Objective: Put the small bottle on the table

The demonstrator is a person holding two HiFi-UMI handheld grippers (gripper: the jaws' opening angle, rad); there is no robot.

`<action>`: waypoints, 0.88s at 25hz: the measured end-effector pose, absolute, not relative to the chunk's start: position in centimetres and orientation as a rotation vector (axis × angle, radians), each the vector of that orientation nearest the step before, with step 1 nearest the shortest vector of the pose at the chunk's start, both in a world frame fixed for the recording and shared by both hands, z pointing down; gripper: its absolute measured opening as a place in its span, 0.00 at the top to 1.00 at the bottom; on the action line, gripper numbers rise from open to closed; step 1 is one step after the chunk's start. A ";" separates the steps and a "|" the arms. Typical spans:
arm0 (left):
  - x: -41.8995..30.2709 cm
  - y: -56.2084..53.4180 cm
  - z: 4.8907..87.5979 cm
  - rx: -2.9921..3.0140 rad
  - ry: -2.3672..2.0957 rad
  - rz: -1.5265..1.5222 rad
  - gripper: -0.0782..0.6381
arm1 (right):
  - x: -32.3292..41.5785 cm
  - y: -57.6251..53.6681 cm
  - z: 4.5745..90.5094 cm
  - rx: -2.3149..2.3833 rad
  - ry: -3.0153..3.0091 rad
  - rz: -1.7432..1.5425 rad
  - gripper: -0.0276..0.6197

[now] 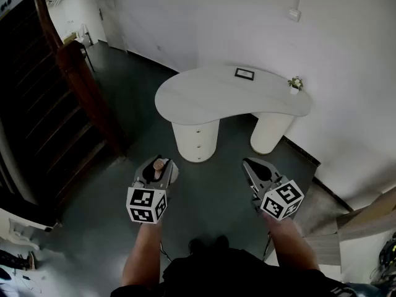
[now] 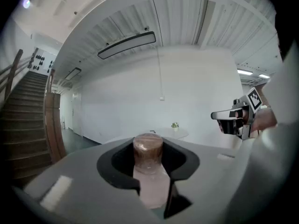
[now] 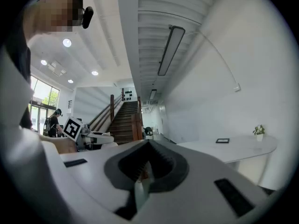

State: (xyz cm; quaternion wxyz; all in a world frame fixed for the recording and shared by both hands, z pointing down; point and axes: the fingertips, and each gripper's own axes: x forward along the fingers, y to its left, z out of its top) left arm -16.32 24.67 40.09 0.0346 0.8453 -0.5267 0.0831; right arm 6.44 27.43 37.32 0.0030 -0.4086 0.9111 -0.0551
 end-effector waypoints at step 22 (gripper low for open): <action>-12.1 24.8 40.6 2.508 -1.682 0.249 0.70 | 11.9 26.5 39.3 -1.102 2.818 -0.396 0.94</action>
